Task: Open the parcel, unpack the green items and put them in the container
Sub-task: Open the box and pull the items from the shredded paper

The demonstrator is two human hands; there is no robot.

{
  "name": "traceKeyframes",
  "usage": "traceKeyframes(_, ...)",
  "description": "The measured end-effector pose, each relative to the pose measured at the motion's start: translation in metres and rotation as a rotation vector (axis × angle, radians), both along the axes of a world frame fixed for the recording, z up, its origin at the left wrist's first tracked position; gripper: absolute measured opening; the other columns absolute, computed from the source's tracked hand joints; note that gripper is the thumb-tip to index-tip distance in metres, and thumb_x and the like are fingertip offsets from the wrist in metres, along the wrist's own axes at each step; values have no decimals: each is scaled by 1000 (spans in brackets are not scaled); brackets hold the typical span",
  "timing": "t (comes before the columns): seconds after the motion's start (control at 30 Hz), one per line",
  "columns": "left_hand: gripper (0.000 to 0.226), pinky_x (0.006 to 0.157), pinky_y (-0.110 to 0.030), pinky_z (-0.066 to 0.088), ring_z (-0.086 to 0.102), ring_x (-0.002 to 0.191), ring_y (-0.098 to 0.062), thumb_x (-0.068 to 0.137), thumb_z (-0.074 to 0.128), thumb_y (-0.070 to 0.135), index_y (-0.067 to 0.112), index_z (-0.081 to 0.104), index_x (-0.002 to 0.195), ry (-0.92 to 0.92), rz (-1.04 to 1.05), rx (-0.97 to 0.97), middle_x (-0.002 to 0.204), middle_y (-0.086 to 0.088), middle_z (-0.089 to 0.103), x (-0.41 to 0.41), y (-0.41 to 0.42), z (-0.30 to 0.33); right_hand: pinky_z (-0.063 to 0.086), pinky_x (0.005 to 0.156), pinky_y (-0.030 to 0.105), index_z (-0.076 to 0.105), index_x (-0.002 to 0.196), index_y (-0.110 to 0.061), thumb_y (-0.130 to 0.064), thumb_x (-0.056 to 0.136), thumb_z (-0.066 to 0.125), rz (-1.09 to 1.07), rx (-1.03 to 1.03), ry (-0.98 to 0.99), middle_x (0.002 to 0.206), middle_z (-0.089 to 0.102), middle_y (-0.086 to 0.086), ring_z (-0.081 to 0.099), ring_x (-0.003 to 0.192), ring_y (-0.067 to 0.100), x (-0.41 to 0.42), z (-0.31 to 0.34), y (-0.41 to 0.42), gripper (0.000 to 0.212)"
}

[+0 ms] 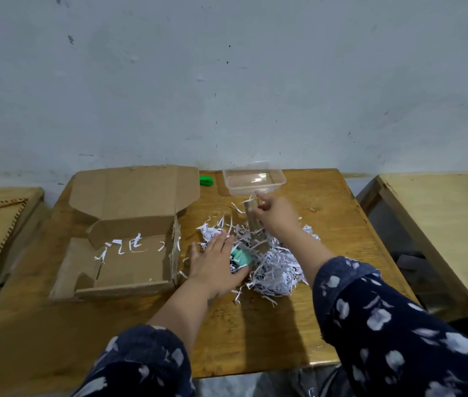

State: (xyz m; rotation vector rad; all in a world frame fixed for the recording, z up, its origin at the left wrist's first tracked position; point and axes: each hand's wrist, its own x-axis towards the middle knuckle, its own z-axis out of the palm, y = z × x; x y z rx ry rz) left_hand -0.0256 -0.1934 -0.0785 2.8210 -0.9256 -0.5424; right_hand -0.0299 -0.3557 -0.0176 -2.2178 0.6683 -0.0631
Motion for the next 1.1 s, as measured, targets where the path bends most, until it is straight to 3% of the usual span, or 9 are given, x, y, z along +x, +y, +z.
traceKeyframes(0.07, 86, 115, -58, -4, -7, 148, -14, 87, 31, 71, 25, 2, 153, 4, -4, 9, 161, 6, -9, 3, -1, 1, 49, 61, 23, 43, 140, -20, -24, 85, 67, -69, 175, -101, 116, 66, 7, 63, 74, 15, 0, 11, -7, 60)
traceKeyframes(0.2, 87, 116, -56, 0, 1, 148, -13, 83, 28, 78, 29, 10, 153, 2, 5, -22, 162, 7, 2, 5, -3, 7, 50, 76, 27, 50, 123, -14, -17, 74, 77, -129, 350, -175, 108, 62, 7, 61, 99, 23, -2, 32, -20, 57)
traceKeyframes(0.3, 71, 112, -49, 11, 18, 144, -11, 87, 21, 73, 33, 29, 146, -132, 79, -243, 157, 9, 24, 5, -11, 16, 52, 89, 39, 52, 119, -14, -15, 74, 77, -110, 421, -145, 111, 62, 10, 60, 102, 26, -4, 31, -21, 52)
traceKeyframes(0.37, 58, 106, -41, 15, 31, 137, -9, 92, 24, 64, 32, 41, 138, -200, 129, -398, 147, 11, 41, 6, -21, 27, 53, 86, 38, 53, 116, -17, -15, 76, 75, -94, 456, -131, 113, 61, 11, 60, 101, 28, -6, 27, -18, 46)
traceKeyframes(0.5, 39, 95, -38, 22, 53, 109, -11, 91, 40, 59, 34, 55, 117, -111, 160, -479, 108, 14, 64, 11, -35, 44, 52, 64, 31, 56, 111, -14, -13, 75, 77, -80, 484, -170, 101, 60, 17, 61, 85, 27, -10, 21, -10, 42)
traceKeyframes(0.63, 36, 101, -40, 37, 62, 103, -13, 84, 62, 48, 33, 56, 117, 43, 249, -530, 105, 15, 67, 20, -35, 40, 56, 84, 42, 56, 123, -11, -18, 82, 72, 1, 514, -152, 110, 63, 20, 65, 89, 30, -11, 20, -11, 44)
traceKeyframes(0.73, 48, 91, -43, 52, 65, 100, -15, 81, 70, 41, 26, 53, 124, 201, 322, -608, 112, 8, 67, 25, -33, 36, 54, 91, 39, 51, 130, -12, -16, 85, 67, 75, 552, -75, 110, 62, 15, 64, 96, 28, -15, 21, -19, 48)
traceKeyframes(0.93, 43, 92, -43, 53, 62, 101, -16, 85, 67, 25, 16, 50, 124, 348, 445, -742, 117, 1, 63, 38, -26, 42, 50, 62, 17, 68, 96, -11, -2, 88, 59, 90, 25, 60, 95, 68, 5, 59, 74, 12, -25, 14, -30, 15)
traceKeyframes(1.1, 39, 67, -17, 45, 58, 85, -6, 92, 58, 17, 7, 49, 129, 402, 472, -852, 121, -3, 61, 41, -23, 56, 45, 100, 46, 68, 102, -26, -5, 87, 56, 245, -277, 224, 108, 69, -6, 63, 98, 16, -24, 17, -25, 29)
